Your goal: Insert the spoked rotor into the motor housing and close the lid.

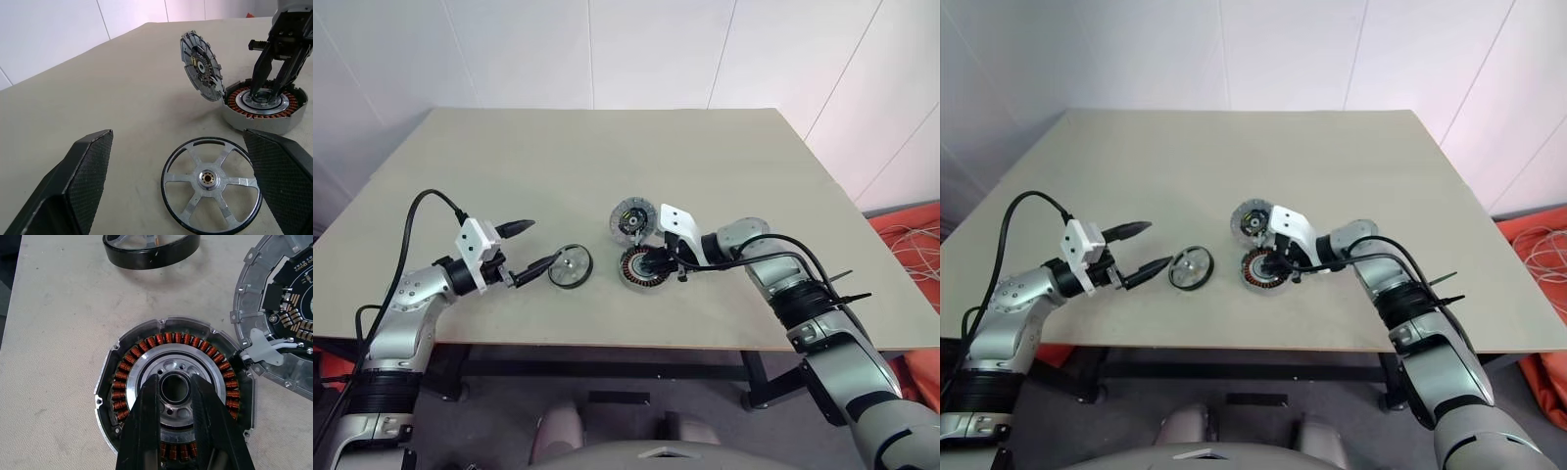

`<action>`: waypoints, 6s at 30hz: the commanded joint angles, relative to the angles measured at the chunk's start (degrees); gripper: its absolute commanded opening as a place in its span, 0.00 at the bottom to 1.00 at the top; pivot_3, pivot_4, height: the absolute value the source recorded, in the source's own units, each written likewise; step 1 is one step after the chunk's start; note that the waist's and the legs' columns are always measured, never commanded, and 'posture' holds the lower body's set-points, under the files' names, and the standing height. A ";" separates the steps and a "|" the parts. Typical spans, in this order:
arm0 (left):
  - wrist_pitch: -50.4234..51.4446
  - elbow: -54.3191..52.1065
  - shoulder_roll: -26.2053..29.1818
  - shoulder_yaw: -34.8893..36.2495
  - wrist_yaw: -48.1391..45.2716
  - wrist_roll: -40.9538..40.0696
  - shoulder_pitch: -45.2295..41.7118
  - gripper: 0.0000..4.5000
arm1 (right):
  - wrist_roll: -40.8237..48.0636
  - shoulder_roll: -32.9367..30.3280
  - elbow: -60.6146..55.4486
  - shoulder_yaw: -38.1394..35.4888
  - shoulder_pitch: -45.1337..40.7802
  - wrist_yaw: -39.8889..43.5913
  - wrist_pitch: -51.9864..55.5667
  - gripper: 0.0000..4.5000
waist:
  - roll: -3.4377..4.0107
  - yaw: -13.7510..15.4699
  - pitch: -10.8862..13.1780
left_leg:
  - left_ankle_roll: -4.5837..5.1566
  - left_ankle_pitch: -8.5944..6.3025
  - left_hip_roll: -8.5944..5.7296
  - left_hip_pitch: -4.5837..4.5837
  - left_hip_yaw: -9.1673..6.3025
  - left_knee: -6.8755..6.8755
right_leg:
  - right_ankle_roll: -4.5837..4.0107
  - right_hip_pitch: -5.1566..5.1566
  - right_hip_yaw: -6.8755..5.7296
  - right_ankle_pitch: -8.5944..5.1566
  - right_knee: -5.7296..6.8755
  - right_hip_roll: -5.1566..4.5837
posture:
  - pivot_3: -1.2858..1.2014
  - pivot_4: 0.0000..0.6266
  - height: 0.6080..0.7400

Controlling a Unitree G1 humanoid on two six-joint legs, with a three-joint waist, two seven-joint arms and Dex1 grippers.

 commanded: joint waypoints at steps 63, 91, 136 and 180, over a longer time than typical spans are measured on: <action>-1.61 0.04 0.31 0.98 1.07 -0.11 -1.06 1.00 | 5.68 -0.40 -11.95 -5.68 5.07 -7.00 6.75 0.00 | 0.00 0.97 0.00 | -0.16 0.12 0.05 0.03 -0.01 -0.01 | -0.02 -0.01 -0.01 0.02 0.03 0.03 | 0.52 0.00 1.00; -1.23 -0.19 0.89 1.20 1.18 -0.19 -1.33 1.00 | 7.71 1.03 -9.31 -7.60 6.45 -7.41 5.04 0.00 | -0.03 0.97 -0.02 | -0.20 0.14 0.06 0.16 -0.01 0.00 | -0.04 0.10 -0.01 0.03 0.06 0.03 | 0.52 0.00 1.00; 2.39 0.85 0.62 4.21 3.91 -2.76 -4.23 1.00 | 9.90 -1.11 -14.91 -10.44 7.47 -7.95 6.88 0.00 | -0.04 1.04 -0.02 | -0.22 0.17 0.07 0.04 -0.01 -0.03 | -0.07 0.00 -0.03 0.05 0.03 0.04 | 0.52 0.00 1.00; 6.19 6.12 22.57 -17.37 -29.24 11.00 -20.75 1.00 | 8.26 -9.30 -24.98 -8.78 7.94 -3.72 3.93 0.99 | -0.01 1.23 0.02 | -0.25 0.19 0.06 0.09 -0.01 -0.08 | -0.08 0.00 -0.02 0.05 0.02 0.04 | 0.52 0.00 1.00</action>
